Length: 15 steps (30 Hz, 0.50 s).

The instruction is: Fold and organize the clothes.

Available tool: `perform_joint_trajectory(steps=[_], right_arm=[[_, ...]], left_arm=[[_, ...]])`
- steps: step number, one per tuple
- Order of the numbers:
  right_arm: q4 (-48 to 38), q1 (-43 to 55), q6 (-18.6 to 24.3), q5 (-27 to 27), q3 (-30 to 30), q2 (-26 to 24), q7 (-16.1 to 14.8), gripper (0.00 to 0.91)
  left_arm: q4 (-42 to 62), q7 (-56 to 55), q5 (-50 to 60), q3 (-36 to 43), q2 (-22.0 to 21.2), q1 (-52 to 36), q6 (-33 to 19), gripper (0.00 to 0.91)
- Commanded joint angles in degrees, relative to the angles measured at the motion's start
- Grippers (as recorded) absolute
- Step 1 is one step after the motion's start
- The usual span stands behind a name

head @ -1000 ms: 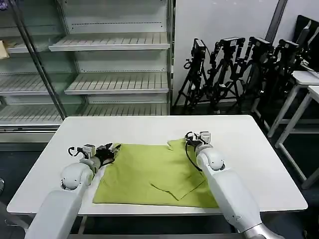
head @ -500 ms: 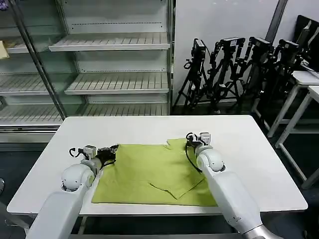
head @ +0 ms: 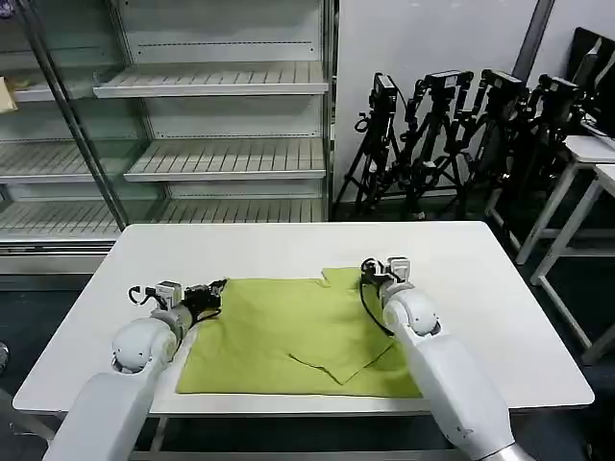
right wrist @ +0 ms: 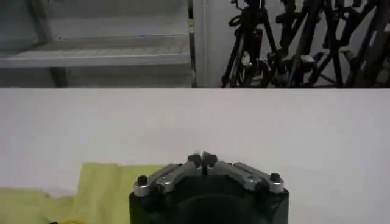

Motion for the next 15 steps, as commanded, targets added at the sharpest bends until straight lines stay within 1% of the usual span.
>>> perform_joint_trajectory(steps=[1, 5, 7, 12, 15], right_arm=[[9.49, -4.37, -0.2, -0.06, 0.7, -1.53, -0.14, 0.0], [13.12, -6.76, -0.23, -0.03, 1.39, -2.7, -0.03, 0.0], [15.64, -8.1, -0.27, 0.47, 2.16, -3.33, 0.21, 0.0], [22.09, -12.85, -0.31, 1.79, 4.61, -5.9, 0.23, 0.0], [24.3, -16.36, -0.3, 2.4, 5.26, -7.23, -0.01, 0.0]], left_arm=[[-6.37, -0.52, -1.72, -1.24, 0.72, 3.36, -0.73, 0.01], [-9.33, -0.5, -1.98, -2.11, 1.56, 5.95, -0.69, 0.02], [-10.82, -0.49, -1.97, -2.65, 1.92, 7.88, -0.71, 0.01], [-13.31, -0.36, -1.62, -5.12, 1.53, 12.49, -1.53, 0.01], [-14.8, -0.26, -1.66, -6.4, 1.48, 14.51, -1.78, 0.01]])
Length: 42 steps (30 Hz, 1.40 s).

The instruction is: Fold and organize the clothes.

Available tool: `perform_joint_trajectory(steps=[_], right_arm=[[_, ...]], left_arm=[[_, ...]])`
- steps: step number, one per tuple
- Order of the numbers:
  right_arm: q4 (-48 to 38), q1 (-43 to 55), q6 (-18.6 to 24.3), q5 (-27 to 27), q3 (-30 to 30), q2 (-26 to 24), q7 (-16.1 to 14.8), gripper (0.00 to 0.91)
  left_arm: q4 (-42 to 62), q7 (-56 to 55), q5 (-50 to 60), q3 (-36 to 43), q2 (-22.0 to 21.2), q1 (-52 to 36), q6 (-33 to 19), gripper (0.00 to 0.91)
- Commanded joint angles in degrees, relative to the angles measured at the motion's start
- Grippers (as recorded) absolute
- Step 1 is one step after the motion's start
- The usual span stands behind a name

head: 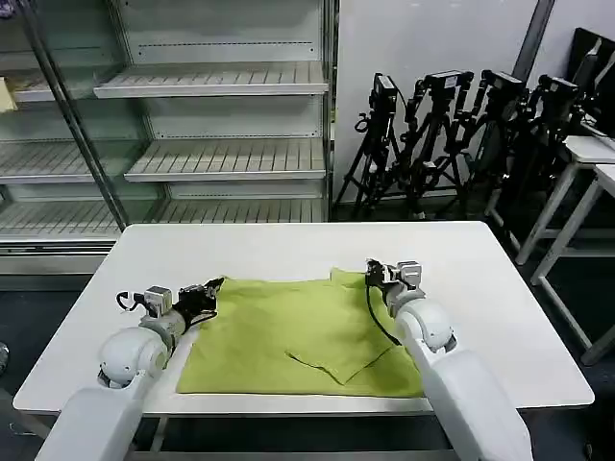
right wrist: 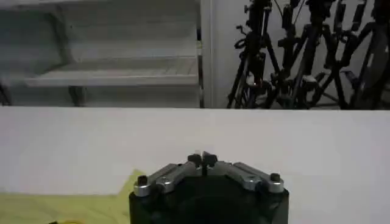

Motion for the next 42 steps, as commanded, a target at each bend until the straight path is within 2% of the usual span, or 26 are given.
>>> perform_joint_trajectory(steps=[1, 19, 33, 42], right_arm=[[11.53, -9.7, 0.04, 1.12, 2.73, -3.79, -0.25, 0.0], [20.24, -21.98, 0.09, 1.01, 7.44, -5.62, -0.89, 0.0], [24.29, -26.89, 0.09, 1.08, 9.49, -6.17, -0.99, 0.0], [24.58, -27.31, 0.11, 0.96, 9.67, -6.08, -0.98, 0.0]], left_arm=[[-6.92, 0.12, -0.34, -3.51, 0.2, 8.52, -0.85, 0.01], [-10.96, 0.67, 0.36, -5.69, -0.53, 13.1, -1.7, 0.01], [-15.11, 0.94, 1.54, -5.49, -0.33, 18.21, -1.85, 0.02], [-14.99, 0.88, 1.69, -5.95, 0.29, 18.02, -1.79, 0.01]])
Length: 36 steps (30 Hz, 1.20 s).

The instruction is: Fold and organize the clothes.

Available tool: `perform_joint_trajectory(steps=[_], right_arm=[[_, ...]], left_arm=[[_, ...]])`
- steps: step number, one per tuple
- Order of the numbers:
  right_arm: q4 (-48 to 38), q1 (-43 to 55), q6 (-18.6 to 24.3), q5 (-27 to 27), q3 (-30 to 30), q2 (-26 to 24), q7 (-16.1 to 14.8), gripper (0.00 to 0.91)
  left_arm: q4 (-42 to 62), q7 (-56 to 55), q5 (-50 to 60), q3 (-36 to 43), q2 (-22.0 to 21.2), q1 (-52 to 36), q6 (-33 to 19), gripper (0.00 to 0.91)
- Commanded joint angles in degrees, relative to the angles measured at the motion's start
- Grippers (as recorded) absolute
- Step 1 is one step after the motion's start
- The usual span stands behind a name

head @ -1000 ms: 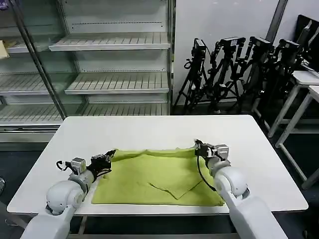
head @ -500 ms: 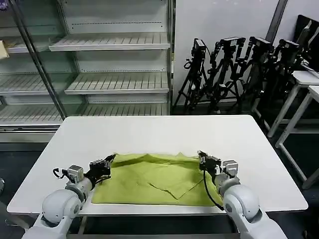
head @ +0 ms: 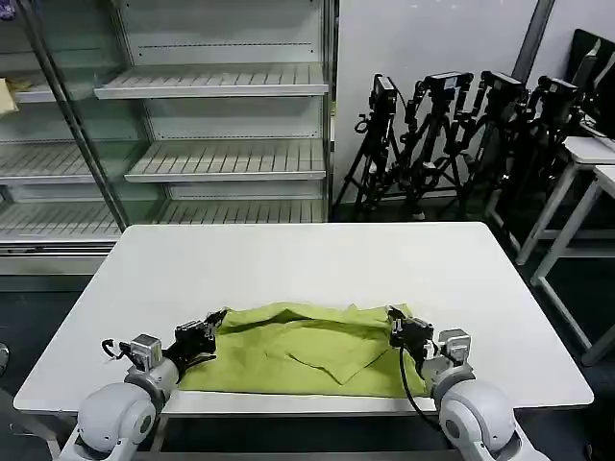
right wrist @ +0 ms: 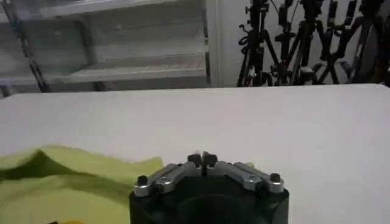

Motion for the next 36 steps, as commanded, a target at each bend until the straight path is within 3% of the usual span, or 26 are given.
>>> perform_joint_trajectory(steps=[1, 26, 27, 28, 29, 36], right_arm=[[2.03, -2.16, 0.03, -0.02, 0.75, -0.16, 0.05, 0.0], [2.32, -4.69, 0.01, -0.53, 1.49, -0.37, -0.26, 0.0], [2.36, -4.76, -0.03, -0.89, 1.47, -0.45, -0.01, 0.02], [2.36, -4.84, -0.01, -1.41, 1.58, -0.48, -0.12, 0.605], [2.41, -4.93, -0.01, -1.53, 1.68, -0.49, -0.19, 0.907], [3.74, -6.0, 0.03, -1.45, 4.19, -0.94, -0.43, 0.907]], left_arm=[[-1.29, 0.04, 0.3, -0.46, 0.37, 1.74, -0.04, 0.02], [-1.77, 0.27, 1.52, -1.04, 1.21, 3.78, 0.39, 0.02], [-1.94, 0.21, 1.99, -1.05, 1.2, 3.78, 0.73, 0.564], [-2.15, 0.07, 1.96, -1.06, 1.19, 3.8, 0.86, 0.907], [-2.41, -0.19, 1.96, -1.11, 1.19, 3.89, 0.78, 0.907], [-5.66, -2.03, 1.4, -2.8, 1.11, 4.3, 1.93, 0.907]])
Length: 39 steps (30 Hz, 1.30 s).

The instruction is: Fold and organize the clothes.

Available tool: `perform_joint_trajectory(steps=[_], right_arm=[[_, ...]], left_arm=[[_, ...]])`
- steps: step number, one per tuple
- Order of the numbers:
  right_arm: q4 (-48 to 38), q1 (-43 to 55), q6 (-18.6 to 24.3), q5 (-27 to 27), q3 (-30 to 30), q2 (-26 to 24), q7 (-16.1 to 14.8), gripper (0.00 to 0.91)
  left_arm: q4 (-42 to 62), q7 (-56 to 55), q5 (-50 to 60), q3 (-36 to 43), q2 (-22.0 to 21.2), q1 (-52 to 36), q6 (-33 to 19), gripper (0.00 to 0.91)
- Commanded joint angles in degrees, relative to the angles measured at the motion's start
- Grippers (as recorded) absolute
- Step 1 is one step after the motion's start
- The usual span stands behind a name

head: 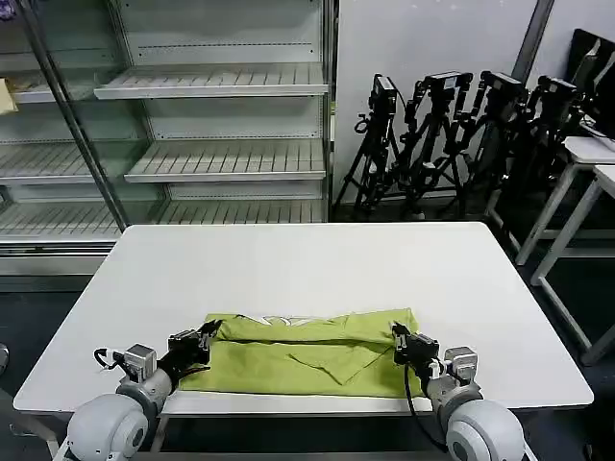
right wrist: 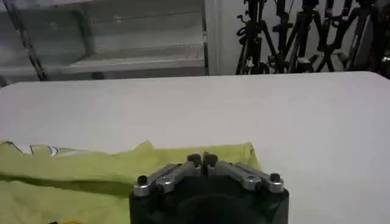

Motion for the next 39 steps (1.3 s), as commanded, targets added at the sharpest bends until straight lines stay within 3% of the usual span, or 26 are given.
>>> perform_joint_trajectory(steps=[1, 11, 20, 21, 22, 23, 24, 39], right_arm=[[1.02, -0.84, 0.01, -0.46, 2.06, -0.21, -0.12, 0.907], [4.44, -3.57, 0.12, -3.14, 3.6, 0.16, -1.07, 0.907], [5.4, -4.93, 0.53, -4.74, 4.01, 0.21, -1.5, 0.907], [5.29, -4.92, 0.6, -4.84, 3.96, 0.27, -1.52, 0.907], [5.23, -4.92, 0.63, -4.9, 3.9, 0.34, -1.52, 0.907], [5.21, -4.92, 0.64, -4.98, 3.84, 0.36, -1.53, 0.907], [5.22, -4.92, 0.64, -5.07, 3.76, 0.37, -1.54, 0.907], [4.96, -5.13, 0.69, -5.92, 2.93, 0.57, -1.7, 0.907]], left_arm=[[-3.5, -2.08, -0.32, -1.45, 0.09, 0.52, 1.3, 0.907], [-4.62, -19.22, -10.43, 3.23, -1.69, 1.65, 2.77, 0.907], [-2.55, -21.84, -13.02, 3.4, -5.11, 4.02, 2.57, 0.907], [-2.66, -21.89, -13.05, 3.44, -5.73, 4.24, 2.39, 0.836], [-2.73, -21.9, -13.06, 3.56, -6.03, 4.31, 2.2, 0.705], [-2.78, -21.85, -13.07, 3.67, -6.42, 4.46, 1.85, 0.252], [-2.95, -21.58, -13.07, 3.77, -6.7, 4.83, 1.59, 0.01], [-0.78, -20.09, -11.41, 3.2, -7.81, 5.52, 0.71, 0.01]])
